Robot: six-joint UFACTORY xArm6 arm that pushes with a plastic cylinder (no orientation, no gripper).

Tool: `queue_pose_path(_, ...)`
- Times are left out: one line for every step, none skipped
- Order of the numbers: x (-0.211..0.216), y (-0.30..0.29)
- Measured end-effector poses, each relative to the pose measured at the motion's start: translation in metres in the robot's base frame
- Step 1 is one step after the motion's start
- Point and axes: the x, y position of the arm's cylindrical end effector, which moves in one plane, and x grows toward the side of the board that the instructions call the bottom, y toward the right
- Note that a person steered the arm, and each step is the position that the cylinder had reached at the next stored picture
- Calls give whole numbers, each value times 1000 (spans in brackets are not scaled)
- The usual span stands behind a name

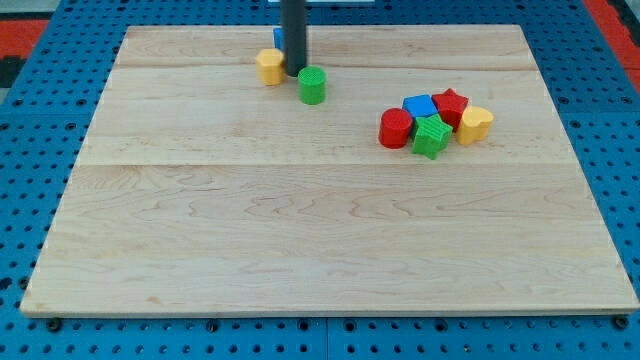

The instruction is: Slide the yellow hexagon towards the center left

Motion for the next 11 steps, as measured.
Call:
queue_pose_path(-5,44)
queue_pose_path(-22,10)
queue_pose_path(-29,-53)
queue_pose_path(23,-102)
queue_pose_path(57,-102)
queue_pose_path(57,-89)
queue_pose_path(44,-63)
queue_pose_path(53,-41)
queue_pose_path(100,-50)
queue_pose_path(115,-92)
queue_pose_path(140,-73)
